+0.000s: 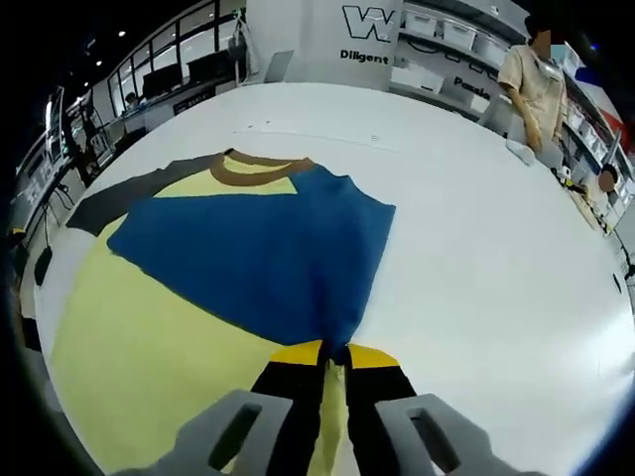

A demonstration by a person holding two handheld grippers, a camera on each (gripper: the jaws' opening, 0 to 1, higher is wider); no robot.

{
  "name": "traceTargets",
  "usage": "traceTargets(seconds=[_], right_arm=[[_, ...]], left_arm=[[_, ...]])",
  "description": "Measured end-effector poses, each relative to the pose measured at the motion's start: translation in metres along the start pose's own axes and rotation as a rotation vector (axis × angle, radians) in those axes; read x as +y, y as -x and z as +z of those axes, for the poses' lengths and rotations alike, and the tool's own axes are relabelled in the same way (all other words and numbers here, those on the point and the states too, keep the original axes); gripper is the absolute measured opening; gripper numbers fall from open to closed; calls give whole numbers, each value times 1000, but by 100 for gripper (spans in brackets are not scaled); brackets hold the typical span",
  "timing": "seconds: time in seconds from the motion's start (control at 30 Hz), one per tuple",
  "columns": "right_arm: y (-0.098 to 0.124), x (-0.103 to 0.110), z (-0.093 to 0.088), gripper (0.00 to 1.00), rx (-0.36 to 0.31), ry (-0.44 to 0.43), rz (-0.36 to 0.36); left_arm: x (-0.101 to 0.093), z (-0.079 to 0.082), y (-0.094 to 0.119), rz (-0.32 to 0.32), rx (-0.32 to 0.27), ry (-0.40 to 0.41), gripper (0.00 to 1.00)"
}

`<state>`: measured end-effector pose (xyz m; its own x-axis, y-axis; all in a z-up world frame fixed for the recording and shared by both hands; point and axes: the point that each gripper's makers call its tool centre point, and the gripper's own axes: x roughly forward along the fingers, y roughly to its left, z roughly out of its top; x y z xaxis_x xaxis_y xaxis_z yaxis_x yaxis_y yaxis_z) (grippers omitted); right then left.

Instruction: Fold the garment on the visible template until the final outline fits inside the template.

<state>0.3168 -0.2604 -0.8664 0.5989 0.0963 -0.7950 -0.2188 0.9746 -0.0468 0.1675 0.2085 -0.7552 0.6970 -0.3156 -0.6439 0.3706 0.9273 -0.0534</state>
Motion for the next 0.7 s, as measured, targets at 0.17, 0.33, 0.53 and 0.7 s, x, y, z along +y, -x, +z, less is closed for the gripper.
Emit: traceTargets(seconds=[0.17, 0.33, 0.53, 0.7], right_arm=[[0, -3, 0, 6, -39, -21, 6], [4, -2, 12, 29, -94, -113, 20], [25, 11, 41, 57, -218, -116, 91], [43, 25, 48, 82, -267, -71, 131]], left_arm=[[-2, 0, -1, -7, 6, 1, 99], [-4, 0, 0, -8, 7, 4, 99], [-1, -1, 2, 0, 6, 12, 99], [-1, 0, 3, 2, 1, 16, 99]])
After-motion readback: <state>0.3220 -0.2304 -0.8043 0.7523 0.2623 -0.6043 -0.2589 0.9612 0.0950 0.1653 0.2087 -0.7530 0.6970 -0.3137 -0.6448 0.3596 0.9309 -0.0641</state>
